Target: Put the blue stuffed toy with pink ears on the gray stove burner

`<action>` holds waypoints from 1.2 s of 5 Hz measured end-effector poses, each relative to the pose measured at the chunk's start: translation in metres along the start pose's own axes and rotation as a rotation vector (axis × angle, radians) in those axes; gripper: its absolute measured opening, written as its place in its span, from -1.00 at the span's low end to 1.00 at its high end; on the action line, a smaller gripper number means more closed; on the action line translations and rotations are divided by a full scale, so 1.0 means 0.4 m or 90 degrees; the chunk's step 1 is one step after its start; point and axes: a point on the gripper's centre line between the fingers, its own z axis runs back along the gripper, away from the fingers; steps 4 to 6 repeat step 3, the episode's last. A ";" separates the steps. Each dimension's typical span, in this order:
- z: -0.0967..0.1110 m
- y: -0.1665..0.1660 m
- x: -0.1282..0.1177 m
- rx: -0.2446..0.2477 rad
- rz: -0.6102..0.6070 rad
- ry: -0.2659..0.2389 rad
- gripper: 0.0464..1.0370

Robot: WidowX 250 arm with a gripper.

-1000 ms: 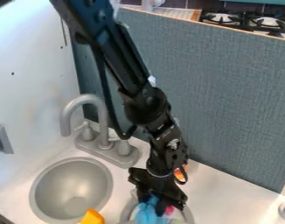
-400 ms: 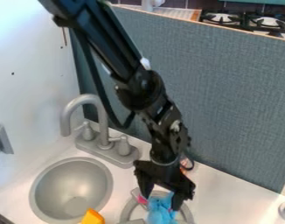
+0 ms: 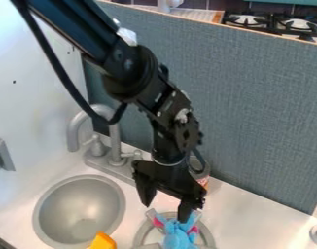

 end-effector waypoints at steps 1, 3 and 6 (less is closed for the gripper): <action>0.057 0.014 -0.090 -0.012 -0.052 0.046 0.94; 0.124 0.021 -0.243 -0.066 -0.130 0.068 0.93; 0.124 0.021 -0.243 -0.066 -0.130 0.068 0.93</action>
